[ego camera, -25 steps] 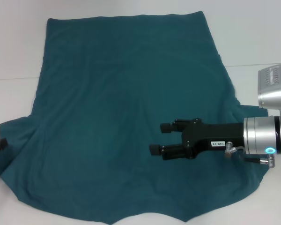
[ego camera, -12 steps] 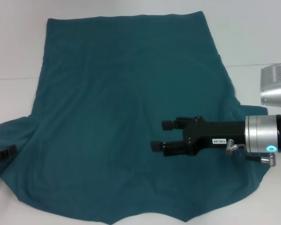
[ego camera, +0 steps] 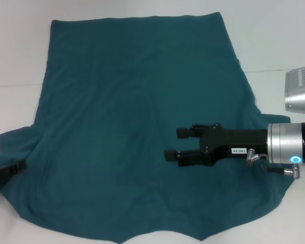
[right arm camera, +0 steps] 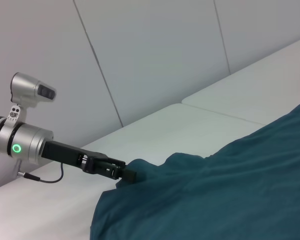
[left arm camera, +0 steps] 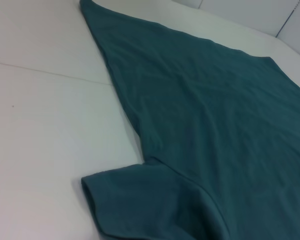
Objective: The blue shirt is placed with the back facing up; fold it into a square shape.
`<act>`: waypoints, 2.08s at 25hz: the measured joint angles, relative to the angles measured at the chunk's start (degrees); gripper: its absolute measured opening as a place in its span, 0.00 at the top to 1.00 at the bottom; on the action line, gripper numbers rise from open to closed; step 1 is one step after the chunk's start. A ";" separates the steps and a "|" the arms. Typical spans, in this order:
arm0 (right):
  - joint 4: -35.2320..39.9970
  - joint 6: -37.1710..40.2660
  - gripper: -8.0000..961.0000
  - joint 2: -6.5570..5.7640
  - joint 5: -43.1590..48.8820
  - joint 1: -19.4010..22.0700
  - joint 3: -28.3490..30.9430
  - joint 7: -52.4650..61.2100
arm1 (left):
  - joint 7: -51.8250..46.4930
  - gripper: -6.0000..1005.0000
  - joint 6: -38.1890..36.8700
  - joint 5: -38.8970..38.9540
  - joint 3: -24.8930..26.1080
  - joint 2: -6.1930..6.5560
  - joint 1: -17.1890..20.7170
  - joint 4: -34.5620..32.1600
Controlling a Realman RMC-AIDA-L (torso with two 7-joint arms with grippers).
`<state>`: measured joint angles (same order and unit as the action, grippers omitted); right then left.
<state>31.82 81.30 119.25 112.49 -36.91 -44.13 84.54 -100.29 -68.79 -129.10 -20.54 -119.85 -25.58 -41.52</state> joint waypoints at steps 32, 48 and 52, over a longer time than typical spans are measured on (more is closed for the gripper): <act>-0.03 0.00 0.05 0.13 -0.09 -0.03 1.09 -0.61 | -0.34 0.99 0.68 -0.11 0.06 0.41 -0.68 -0.42; -2.97 -1.33 0.05 0.61 -1.19 -1.57 0.72 -0.14 | -0.63 0.97 4.56 -1.60 0.69 2.21 -1.19 -3.99; -3.29 -1.42 0.05 0.63 -1.51 -1.63 0.55 -0.12 | -0.63 0.97 5.19 -1.60 0.56 2.35 -1.94 -4.16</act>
<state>28.53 79.88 119.88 110.98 -38.54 -43.57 84.42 -100.92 -63.60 -130.70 -19.98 -117.50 -27.52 -45.68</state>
